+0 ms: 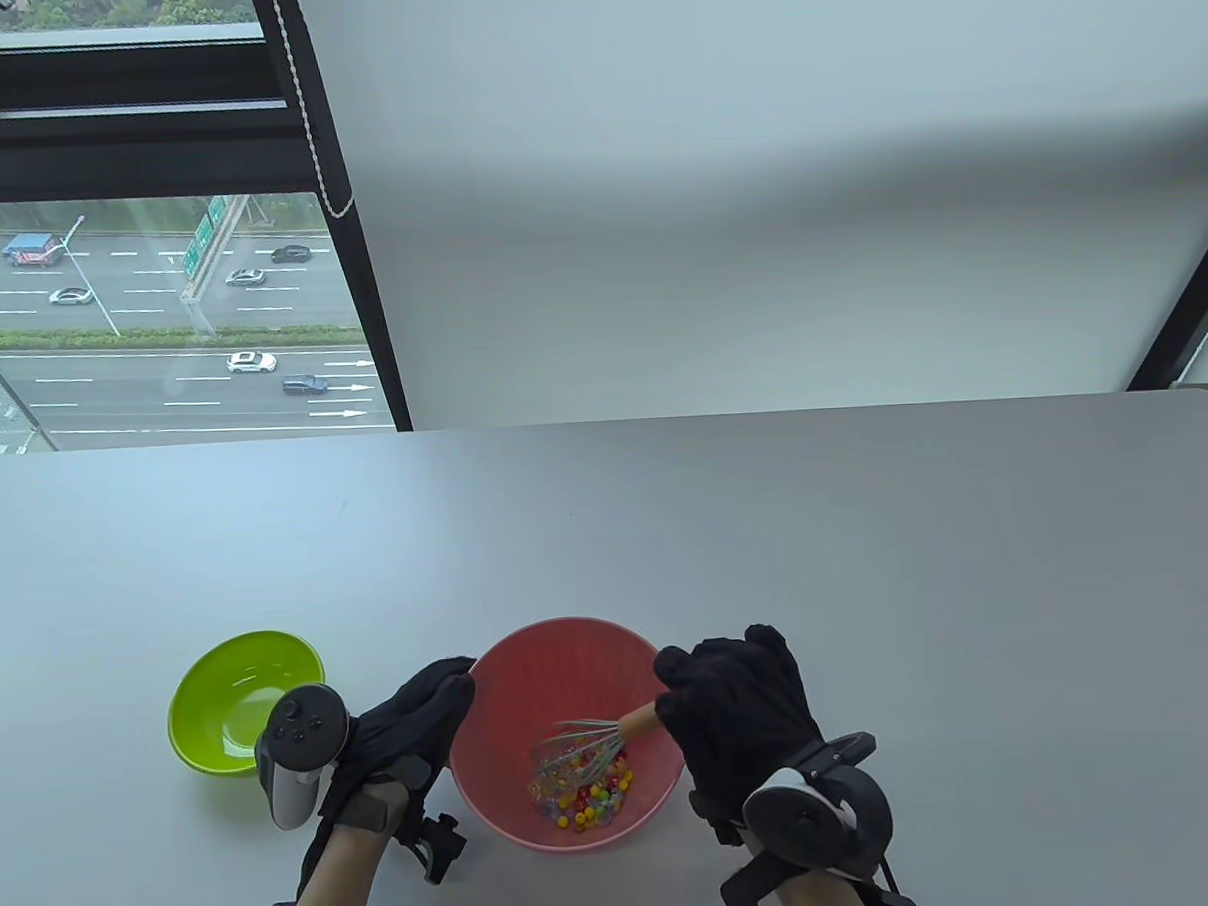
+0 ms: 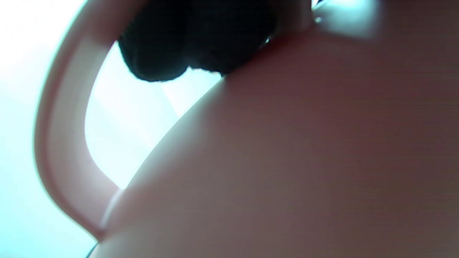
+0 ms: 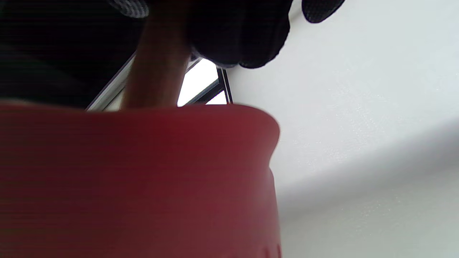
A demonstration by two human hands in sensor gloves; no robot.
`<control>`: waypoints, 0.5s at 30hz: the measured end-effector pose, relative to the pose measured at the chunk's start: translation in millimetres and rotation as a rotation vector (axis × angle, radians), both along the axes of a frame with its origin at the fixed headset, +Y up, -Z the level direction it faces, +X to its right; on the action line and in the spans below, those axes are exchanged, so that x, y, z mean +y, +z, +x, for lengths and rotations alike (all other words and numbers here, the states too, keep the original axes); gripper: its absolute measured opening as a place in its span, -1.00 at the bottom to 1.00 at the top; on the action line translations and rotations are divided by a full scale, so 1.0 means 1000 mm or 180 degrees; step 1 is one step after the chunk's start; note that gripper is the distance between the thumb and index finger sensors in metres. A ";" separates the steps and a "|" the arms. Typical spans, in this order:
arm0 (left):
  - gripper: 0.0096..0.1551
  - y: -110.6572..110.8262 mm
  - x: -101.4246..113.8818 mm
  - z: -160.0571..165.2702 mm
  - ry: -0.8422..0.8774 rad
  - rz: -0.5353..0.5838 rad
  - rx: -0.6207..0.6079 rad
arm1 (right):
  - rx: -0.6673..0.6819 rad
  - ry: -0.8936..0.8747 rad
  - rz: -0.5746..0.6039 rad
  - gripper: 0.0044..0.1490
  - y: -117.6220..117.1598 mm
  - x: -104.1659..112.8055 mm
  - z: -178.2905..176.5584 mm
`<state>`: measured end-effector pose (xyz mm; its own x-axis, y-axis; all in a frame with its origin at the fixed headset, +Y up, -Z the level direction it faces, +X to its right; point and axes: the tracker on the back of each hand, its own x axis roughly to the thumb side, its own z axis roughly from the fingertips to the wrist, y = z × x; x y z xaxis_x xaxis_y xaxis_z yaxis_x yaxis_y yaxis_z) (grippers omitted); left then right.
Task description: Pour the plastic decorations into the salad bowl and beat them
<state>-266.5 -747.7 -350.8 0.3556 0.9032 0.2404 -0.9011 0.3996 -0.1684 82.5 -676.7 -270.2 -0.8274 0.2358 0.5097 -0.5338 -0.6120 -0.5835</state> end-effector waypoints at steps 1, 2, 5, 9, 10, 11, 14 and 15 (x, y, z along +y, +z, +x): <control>-0.24 0.000 0.000 0.000 0.0004 -0.0001 0.0001 | -0.0004 0.0115 0.0034 -0.43 0.001 0.000 -0.005; -0.24 0.000 0.000 0.000 0.0006 -0.0001 0.0003 | -0.0031 0.0239 0.0053 -0.43 0.002 -0.001 -0.010; -0.24 0.000 0.000 0.000 0.0014 -0.0002 0.0003 | 0.0004 0.0342 0.0000 -0.28 0.003 -0.001 -0.016; -0.23 0.000 -0.001 0.000 0.0030 -0.0006 0.0004 | 0.0060 0.0355 -0.0110 -0.07 0.001 -0.003 -0.019; -0.23 0.000 0.000 0.000 0.0031 -0.0006 0.0003 | 0.0083 0.0313 -0.0126 -0.07 0.001 -0.003 -0.018; -0.23 0.000 -0.001 0.000 0.0031 -0.0005 0.0005 | 0.0083 0.0305 -0.0122 -0.08 0.001 -0.003 -0.018; -0.23 0.000 -0.001 0.000 0.0041 -0.0001 0.0005 | 0.0046 0.0293 -0.0077 -0.11 0.001 -0.005 -0.019; -0.23 0.000 -0.001 0.000 0.0045 0.0000 0.0005 | 0.0053 0.0292 -0.0081 -0.12 0.001 -0.005 -0.019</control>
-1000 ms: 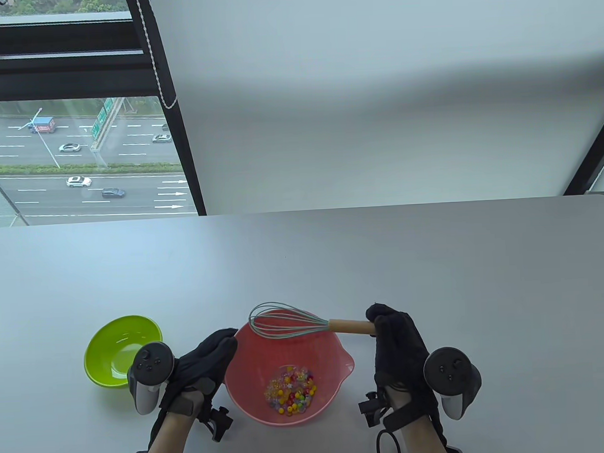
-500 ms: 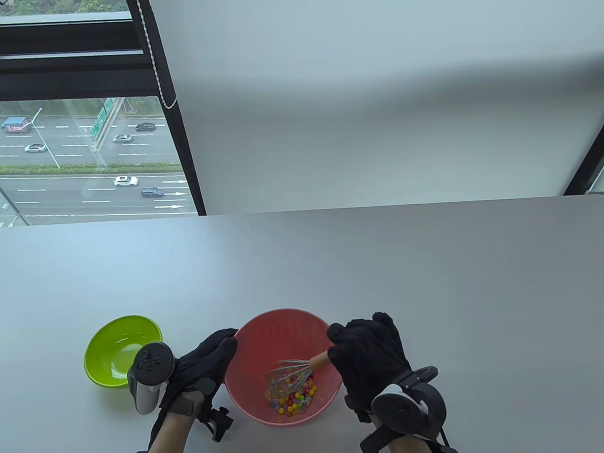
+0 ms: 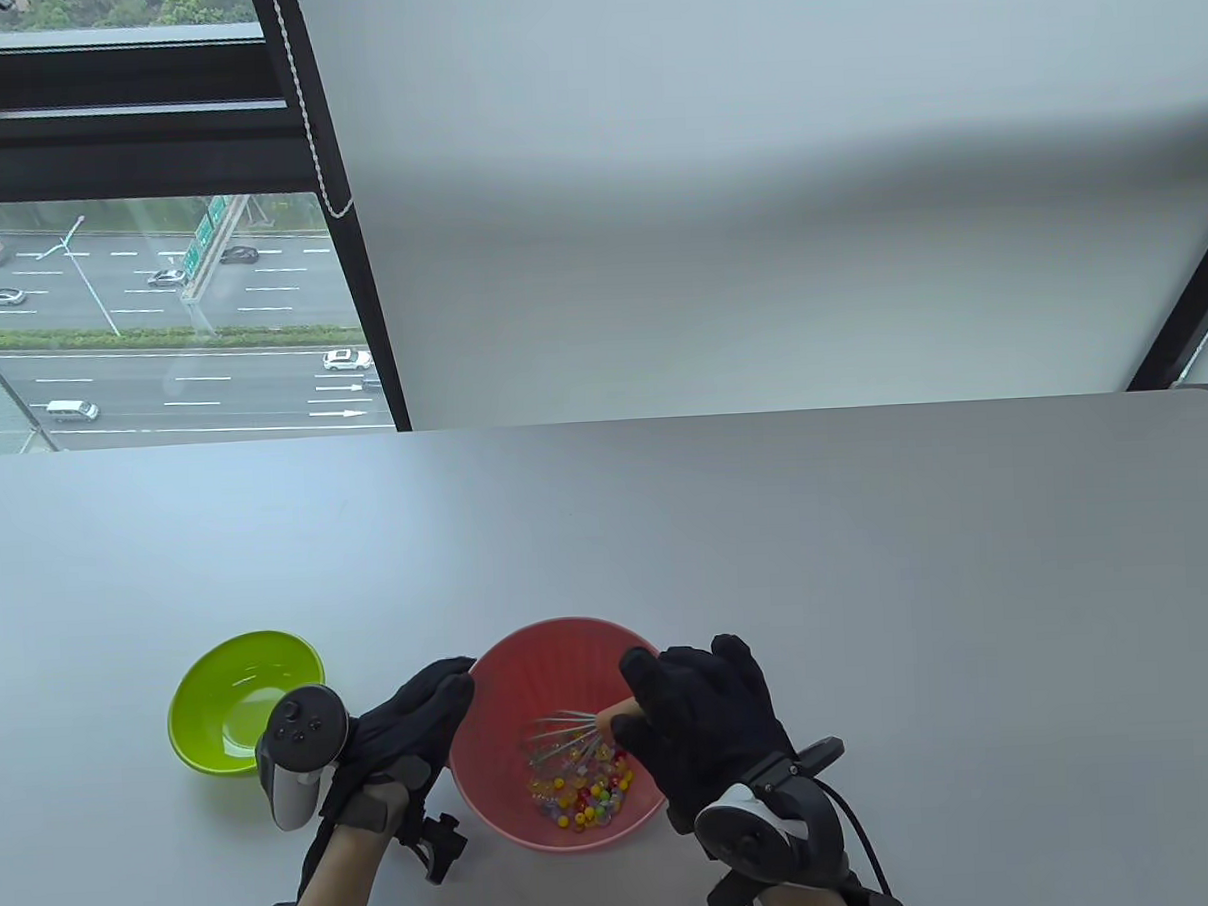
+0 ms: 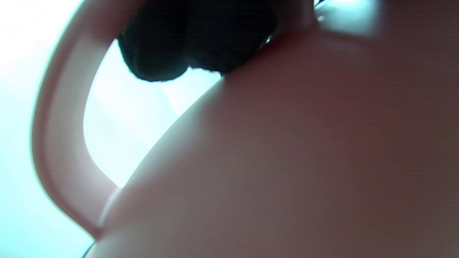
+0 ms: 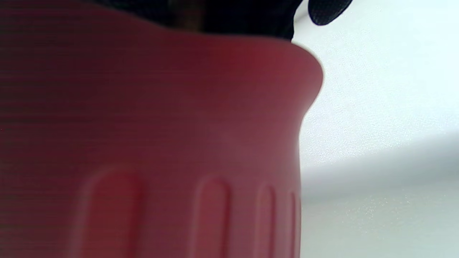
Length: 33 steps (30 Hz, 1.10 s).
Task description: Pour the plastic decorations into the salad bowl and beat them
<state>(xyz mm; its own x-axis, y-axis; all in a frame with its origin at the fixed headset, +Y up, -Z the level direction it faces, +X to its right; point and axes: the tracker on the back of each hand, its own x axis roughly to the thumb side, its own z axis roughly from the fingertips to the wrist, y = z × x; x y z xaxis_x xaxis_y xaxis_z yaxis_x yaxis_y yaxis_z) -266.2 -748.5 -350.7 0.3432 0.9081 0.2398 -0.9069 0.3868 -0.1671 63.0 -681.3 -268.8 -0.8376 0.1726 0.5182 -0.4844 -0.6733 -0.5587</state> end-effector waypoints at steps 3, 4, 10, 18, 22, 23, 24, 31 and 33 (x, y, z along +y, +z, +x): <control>-0.23 0.000 0.000 0.000 0.0010 0.0003 0.0000 | -0.0011 -0.0011 0.0040 -0.16 0.001 0.000 -0.001; -0.23 0.000 0.000 0.000 0.0011 0.0006 0.0001 | -0.0010 -0.0015 0.0044 -0.17 0.001 0.000 0.000; -0.23 0.000 -0.001 0.000 0.0040 0.0029 0.0009 | -0.0026 -0.0130 0.0046 -0.20 0.001 0.003 0.004; -0.25 0.000 -0.002 0.000 0.0083 0.0051 0.0040 | 0.0014 -0.0344 -0.0098 -0.20 -0.001 0.004 0.010; -0.26 0.000 -0.002 0.000 0.0116 0.0024 0.0042 | 0.0081 -0.0432 -0.0234 -0.20 -0.004 0.002 0.010; -0.27 0.000 -0.002 0.000 0.0109 0.0027 0.0046 | 0.0092 -0.0435 -0.0254 -0.21 -0.004 0.001 0.009; -0.27 0.000 -0.002 0.000 0.0105 0.0028 0.0049 | 0.0108 -0.0441 -0.0285 -0.21 -0.004 0.000 0.008; -0.26 0.000 -0.003 0.000 0.0112 0.0025 0.0049 | 0.0134 -0.0408 -0.0303 -0.23 -0.005 -0.001 0.006; -0.26 0.000 -0.003 0.000 0.0113 0.0026 0.0052 | 0.0127 -0.0400 -0.0284 -0.23 -0.004 0.000 0.006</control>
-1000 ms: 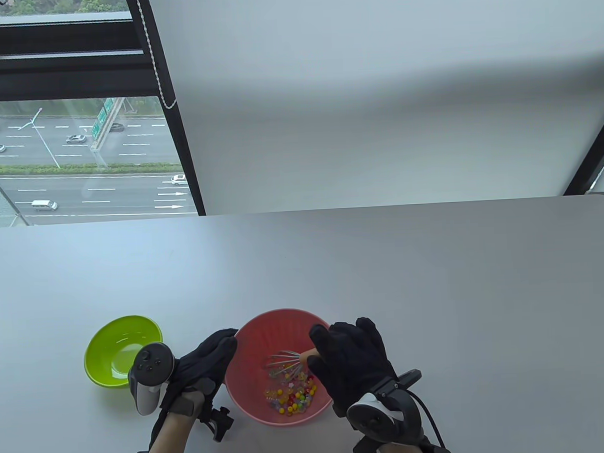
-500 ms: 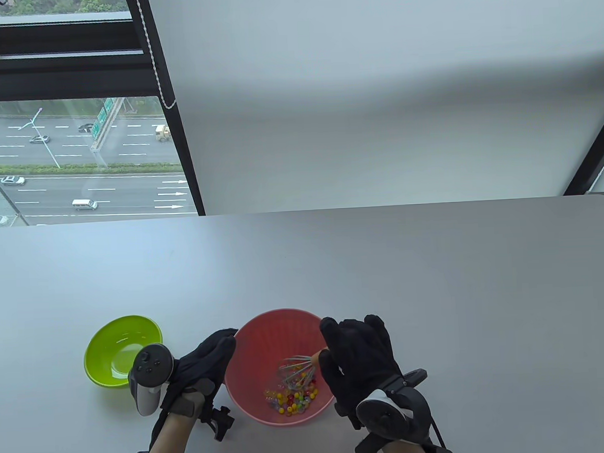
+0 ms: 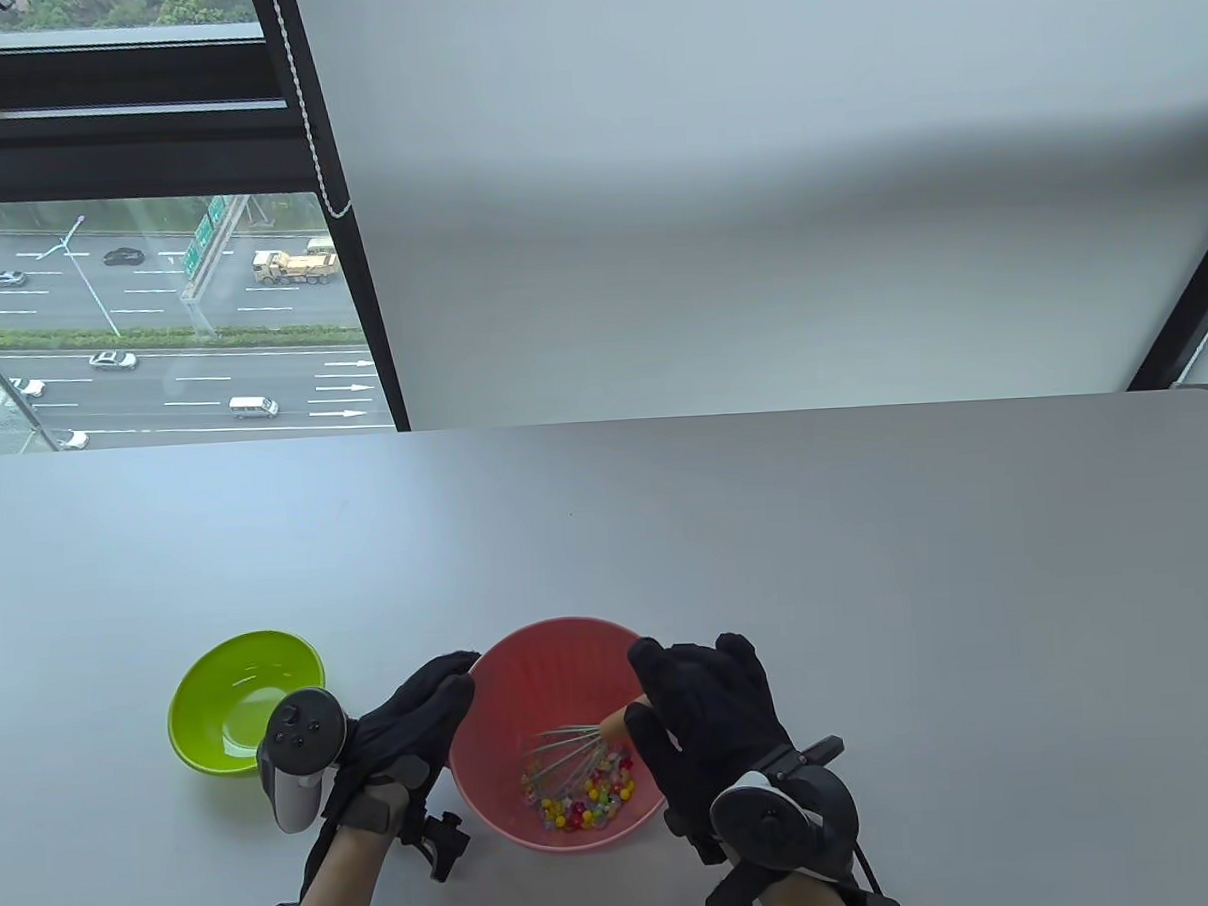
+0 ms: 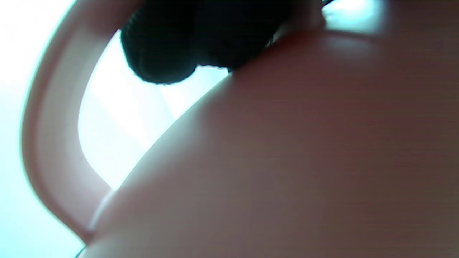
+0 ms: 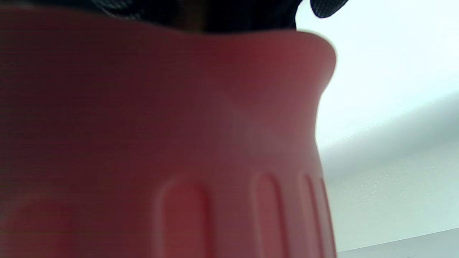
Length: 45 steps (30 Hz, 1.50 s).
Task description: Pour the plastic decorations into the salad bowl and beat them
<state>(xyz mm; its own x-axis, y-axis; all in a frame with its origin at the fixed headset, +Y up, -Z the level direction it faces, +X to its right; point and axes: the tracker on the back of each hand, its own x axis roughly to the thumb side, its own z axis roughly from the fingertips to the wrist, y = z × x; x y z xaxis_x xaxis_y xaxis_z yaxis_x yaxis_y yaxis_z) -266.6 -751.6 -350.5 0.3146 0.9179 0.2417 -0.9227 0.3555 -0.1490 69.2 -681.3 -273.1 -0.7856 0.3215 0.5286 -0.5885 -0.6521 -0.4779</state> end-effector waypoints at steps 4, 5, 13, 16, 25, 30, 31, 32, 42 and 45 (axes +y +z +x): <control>-0.26 0.000 0.000 0.000 0.0002 -0.0002 -0.0001 | -0.0031 0.0016 0.0071 -0.25 0.001 0.001 0.000; -0.26 0.000 0.000 0.000 0.0002 -0.0001 0.0000 | -0.0047 0.0033 0.0095 -0.26 0.002 0.001 0.000; -0.26 0.000 -0.001 0.000 0.0018 -0.0006 -0.0005 | -0.0154 0.0212 0.0262 -0.30 0.005 0.002 -0.002; -0.26 0.000 -0.001 0.000 0.0016 -0.0007 -0.0008 | -0.0190 0.0271 0.0335 -0.31 0.006 0.004 -0.002; -0.26 0.000 -0.001 0.000 0.0014 -0.0006 -0.0007 | -0.0273 0.0399 0.0493 -0.31 0.010 0.009 0.000; -0.26 0.000 -0.001 0.000 0.0015 -0.0008 -0.0012 | -0.0283 0.0356 0.0494 -0.31 0.011 0.012 0.003; -0.26 0.000 -0.001 0.000 0.0015 -0.0008 -0.0012 | -0.0285 0.0343 0.0488 -0.31 0.011 0.012 0.004; -0.26 0.000 -0.001 0.000 0.0014 -0.0009 -0.0012 | -0.0287 0.0328 0.0484 -0.31 0.011 0.013 0.004; -0.26 0.000 -0.002 0.000 0.0016 -0.0013 -0.0012 | -0.0152 0.0029 0.0195 -0.30 0.006 0.012 0.008; -0.26 0.000 -0.002 0.000 0.0021 -0.0016 -0.0010 | -0.0036 -0.0023 0.0024 -0.30 0.003 0.008 0.004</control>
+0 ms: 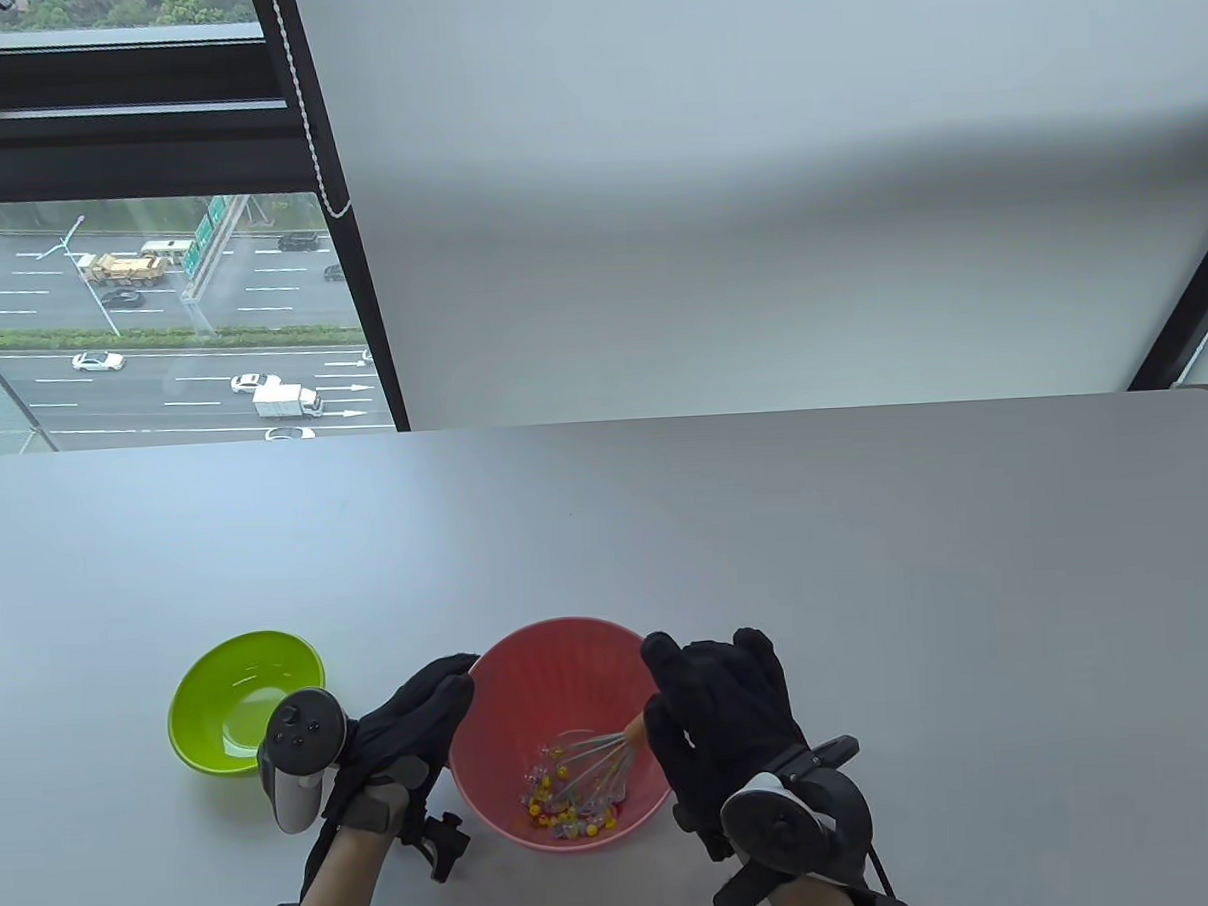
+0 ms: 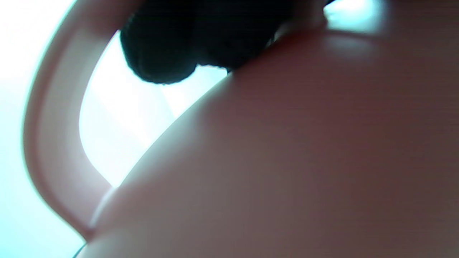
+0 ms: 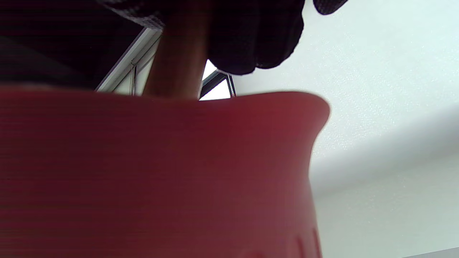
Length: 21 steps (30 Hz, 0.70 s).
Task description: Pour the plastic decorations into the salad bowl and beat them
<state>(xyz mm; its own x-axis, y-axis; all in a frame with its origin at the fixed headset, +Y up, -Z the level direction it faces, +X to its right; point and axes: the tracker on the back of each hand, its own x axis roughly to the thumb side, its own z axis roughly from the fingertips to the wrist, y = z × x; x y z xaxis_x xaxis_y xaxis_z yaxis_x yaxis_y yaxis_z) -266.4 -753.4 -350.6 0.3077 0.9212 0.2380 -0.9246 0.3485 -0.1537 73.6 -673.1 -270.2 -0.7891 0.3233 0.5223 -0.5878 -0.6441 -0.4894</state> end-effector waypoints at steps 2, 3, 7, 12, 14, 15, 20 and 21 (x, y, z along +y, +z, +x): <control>-0.26 0.000 0.000 0.000 -0.0002 0.0000 0.0001 | 0.0016 0.0025 -0.0026 -0.29 -0.001 -0.002 -0.003; -0.26 0.000 0.000 0.000 0.0000 -0.0001 0.0002 | 0.0011 0.0069 -0.0011 -0.30 -0.001 -0.002 -0.004; -0.26 0.000 0.000 0.000 0.0006 -0.0005 0.0003 | -0.0006 0.0162 0.0054 -0.28 0.001 -0.002 -0.006; -0.26 0.000 0.000 0.000 0.0008 -0.0007 0.0002 | -0.0035 0.0288 0.0187 -0.16 0.004 -0.001 -0.009; -0.26 0.000 0.000 0.000 0.0011 -0.0008 0.0002 | -0.0045 0.0326 0.0234 -0.17 0.005 -0.001 -0.010; -0.26 0.000 0.000 0.000 0.0011 -0.0008 0.0002 | -0.0066 0.0356 0.0272 -0.17 0.006 -0.001 -0.011; -0.26 0.000 0.000 0.000 0.0012 -0.0010 0.0001 | -0.0154 0.0382 0.0416 -0.13 0.009 0.000 -0.012; -0.26 0.000 0.000 0.000 0.0011 -0.0008 0.0001 | -0.0178 0.0348 0.0449 -0.12 0.009 0.000 -0.011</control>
<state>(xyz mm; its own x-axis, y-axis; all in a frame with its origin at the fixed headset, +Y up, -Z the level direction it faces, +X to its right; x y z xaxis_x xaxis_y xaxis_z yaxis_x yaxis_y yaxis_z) -266.7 -753.7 -350.7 0.3047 0.9229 0.2355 -0.9258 0.3451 -0.1542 62.5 -673.3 -260.8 -0.8446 0.1606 0.5108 -0.4874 -0.6253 -0.6094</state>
